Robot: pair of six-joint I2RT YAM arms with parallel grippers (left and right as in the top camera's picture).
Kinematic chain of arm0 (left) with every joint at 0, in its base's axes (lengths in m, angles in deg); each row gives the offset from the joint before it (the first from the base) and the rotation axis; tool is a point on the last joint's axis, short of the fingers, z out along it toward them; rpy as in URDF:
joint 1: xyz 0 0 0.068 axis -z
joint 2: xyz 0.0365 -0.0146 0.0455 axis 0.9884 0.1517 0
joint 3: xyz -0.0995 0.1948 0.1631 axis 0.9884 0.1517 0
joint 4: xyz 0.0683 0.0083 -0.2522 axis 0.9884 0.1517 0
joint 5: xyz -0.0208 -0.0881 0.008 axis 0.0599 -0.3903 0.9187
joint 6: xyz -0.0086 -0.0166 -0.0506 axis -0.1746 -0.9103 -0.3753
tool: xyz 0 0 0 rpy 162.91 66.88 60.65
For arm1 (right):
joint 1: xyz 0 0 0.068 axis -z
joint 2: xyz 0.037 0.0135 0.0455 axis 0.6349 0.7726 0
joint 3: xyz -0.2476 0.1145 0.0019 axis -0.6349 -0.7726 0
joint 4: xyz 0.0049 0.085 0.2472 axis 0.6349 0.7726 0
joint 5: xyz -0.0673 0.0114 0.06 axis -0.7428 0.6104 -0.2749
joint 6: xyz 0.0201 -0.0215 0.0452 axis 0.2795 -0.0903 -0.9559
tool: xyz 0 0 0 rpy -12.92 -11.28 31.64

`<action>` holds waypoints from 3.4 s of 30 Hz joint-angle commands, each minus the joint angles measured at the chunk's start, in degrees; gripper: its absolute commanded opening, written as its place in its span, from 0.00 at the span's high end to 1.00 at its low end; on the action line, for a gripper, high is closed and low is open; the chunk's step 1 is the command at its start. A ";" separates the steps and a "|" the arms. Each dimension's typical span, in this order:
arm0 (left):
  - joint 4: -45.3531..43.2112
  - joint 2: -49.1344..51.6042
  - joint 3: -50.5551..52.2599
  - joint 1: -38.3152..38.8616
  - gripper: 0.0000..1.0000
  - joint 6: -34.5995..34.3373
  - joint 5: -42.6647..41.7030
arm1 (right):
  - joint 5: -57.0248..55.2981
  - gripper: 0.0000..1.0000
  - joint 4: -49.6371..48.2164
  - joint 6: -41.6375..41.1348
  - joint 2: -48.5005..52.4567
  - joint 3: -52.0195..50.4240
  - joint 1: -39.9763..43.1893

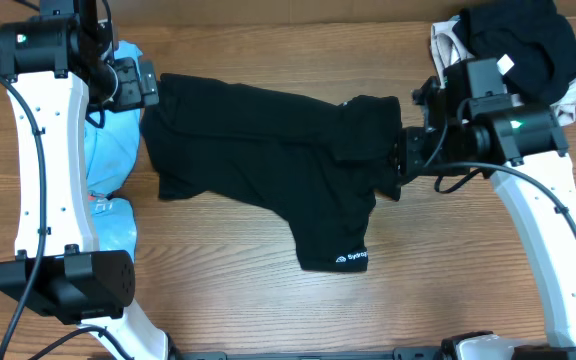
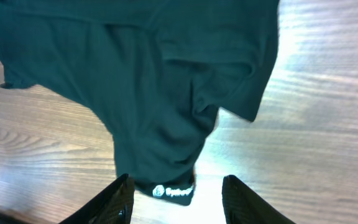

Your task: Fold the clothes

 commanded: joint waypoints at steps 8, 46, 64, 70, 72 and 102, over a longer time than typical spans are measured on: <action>-5.86 -8.74 22.58 0.00 0.00 -5.53 -2.67 | -11.10 0.44 -5.18 -14.69 -5.97 -13.97 -7.67; -66.47 -8.61 75.14 -0.13 0.57 -10.43 -0.59 | -11.04 0.42 -14.58 -15.17 -6.10 -21.79 -7.67; -45.75 -9.25 64.24 -0.52 0.96 -6.40 -0.48 | -8.83 0.42 -14.08 -14.88 -5.53 -22.49 -7.74; -27.19 -9.25 49.29 -0.52 0.96 -0.48 0.66 | -4.26 0.42 -14.14 -12.33 -5.22 -25.97 -9.88; -23.47 -9.25 45.81 -0.50 0.96 2.27 1.11 | -4.28 0.42 -14.64 -12.33 -5.22 -28.09 -11.02; -15.02 -9.20 39.85 -0.63 0.96 2.38 8.07 | 8.96 0.59 -38.84 -14.62 -4.35 -52.33 -12.55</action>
